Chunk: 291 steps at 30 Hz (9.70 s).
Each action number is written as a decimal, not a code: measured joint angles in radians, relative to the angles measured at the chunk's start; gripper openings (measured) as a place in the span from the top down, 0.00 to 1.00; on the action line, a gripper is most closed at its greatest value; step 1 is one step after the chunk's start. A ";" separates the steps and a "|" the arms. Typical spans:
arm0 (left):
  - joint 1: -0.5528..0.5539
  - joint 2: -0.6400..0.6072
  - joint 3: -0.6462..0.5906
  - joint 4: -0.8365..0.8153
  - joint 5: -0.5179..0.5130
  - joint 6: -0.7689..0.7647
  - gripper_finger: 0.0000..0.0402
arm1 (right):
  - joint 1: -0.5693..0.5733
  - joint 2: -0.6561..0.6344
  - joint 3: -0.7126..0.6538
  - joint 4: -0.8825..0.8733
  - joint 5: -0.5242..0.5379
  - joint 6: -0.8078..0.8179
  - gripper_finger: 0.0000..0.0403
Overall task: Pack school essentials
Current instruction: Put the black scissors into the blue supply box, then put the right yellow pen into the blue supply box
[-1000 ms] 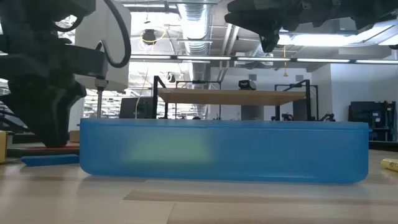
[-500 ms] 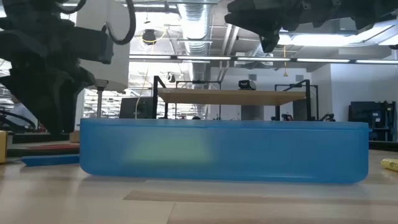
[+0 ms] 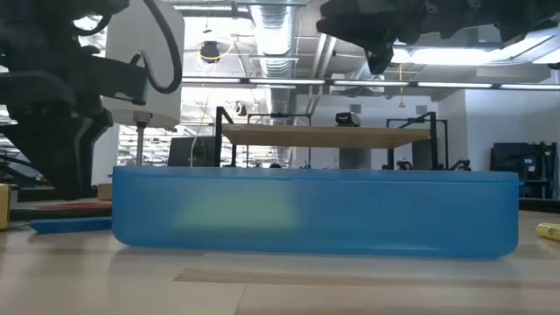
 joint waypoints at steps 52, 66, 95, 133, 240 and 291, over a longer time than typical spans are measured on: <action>0.033 -0.018 -0.002 -0.038 0.001 0.238 1.00 | 0.001 0.000 0.000 -0.005 0.005 -0.002 0.71; 0.032 -0.030 0.000 -0.043 0.043 0.254 0.88 | -0.002 0.000 0.000 -0.005 0.005 0.000 0.71; 0.130 0.090 0.003 0.063 0.081 0.383 0.72 | -0.006 0.000 0.000 -0.011 0.004 0.007 0.71; 0.136 0.011 0.002 0.048 0.081 0.431 1.00 | -0.008 0.000 0.000 -0.015 0.004 -0.003 0.71; -0.006 0.426 0.836 0.099 -0.018 0.776 0.80 | 0.045 -0.308 0.000 -0.299 0.061 -0.018 0.71; -0.026 -0.597 -0.525 1.175 -0.179 0.702 0.83 | -0.010 -0.178 0.000 -0.239 0.084 -0.018 0.71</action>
